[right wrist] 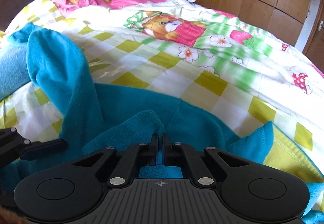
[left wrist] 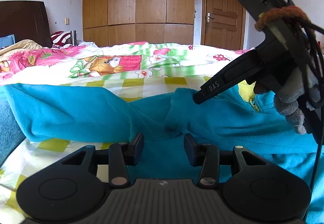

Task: Fold small clothes

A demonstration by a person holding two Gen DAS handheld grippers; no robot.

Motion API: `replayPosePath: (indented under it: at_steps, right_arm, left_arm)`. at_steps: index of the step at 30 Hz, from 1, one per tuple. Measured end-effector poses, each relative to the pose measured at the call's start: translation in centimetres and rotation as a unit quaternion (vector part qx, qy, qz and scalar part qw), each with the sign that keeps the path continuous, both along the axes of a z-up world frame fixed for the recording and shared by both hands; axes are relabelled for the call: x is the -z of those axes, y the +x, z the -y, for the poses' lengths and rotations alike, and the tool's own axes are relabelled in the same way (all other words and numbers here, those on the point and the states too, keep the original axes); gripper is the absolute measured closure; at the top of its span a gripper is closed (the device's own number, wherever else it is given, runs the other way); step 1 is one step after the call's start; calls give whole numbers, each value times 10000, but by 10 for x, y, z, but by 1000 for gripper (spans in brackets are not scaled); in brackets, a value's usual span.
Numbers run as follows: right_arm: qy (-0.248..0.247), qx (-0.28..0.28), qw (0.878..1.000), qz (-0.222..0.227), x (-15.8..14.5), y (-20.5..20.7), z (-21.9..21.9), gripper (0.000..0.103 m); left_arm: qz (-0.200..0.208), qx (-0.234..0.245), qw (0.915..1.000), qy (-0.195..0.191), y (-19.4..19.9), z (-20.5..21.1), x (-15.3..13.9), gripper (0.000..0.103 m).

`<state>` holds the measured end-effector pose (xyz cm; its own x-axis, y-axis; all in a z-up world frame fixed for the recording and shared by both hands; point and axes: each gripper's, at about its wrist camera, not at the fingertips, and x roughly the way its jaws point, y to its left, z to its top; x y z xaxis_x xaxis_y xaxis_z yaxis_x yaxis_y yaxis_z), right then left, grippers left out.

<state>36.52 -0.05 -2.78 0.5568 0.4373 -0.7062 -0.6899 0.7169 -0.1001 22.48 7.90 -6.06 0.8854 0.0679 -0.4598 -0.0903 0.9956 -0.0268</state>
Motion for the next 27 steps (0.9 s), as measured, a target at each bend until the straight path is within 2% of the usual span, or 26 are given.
replayPosePath:
  at_steps: [5, 8, 10, 12, 14, 17, 20, 22, 25, 27]
  right_arm:
    - [-290, 467, 9985, 52, 16, 9, -8, 101]
    - [-764, 345, 9963, 198, 22, 3, -22, 94]
    - [-758, 292, 9958, 413, 10, -4, -25, 91]
    - [-595, 213, 9964, 572, -11, -8, -29, 84]
    - [-486, -82, 9966, 667, -30, -12, -44, 72]
    - [-487, -659, 9936, 776, -48, -19, -85, 71]
    - [-669, -1510, 9816, 963, -56, -32, -148, 66]
    - [-731, -2013, 9723, 938, -59, -40, -186, 63]
    - [-786, -2547, 9608, 765, -63, -45, -238, 60]
    - [-835, -2875, 9507, 803, -67, -53, -269, 60]
  left_arm:
    - [12, -43, 10000, -16, -1, -3, -2, 46]
    - [58, -142, 9998, -156, -4, -8, -5, 45]
    - [25, -192, 9995, -269, -4, -11, -5, 44]
    - [-58, -213, 9993, -288, -2, -11, -3, 44]
    - [-127, -206, 9992, -309, 0, -11, -1, 44]
    - [-88, -248, 9985, -485, -1, -18, -1, 44]
    - [120, -378, 9954, -873, -7, -32, -5, 44]
    - [327, -637, 9914, -1099, -15, -46, -13, 44]
    - [840, -1353, 9812, -1093, -39, -74, -36, 41]
    - [1062, -1932, 9654, -1390, -56, -102, -43, 33]
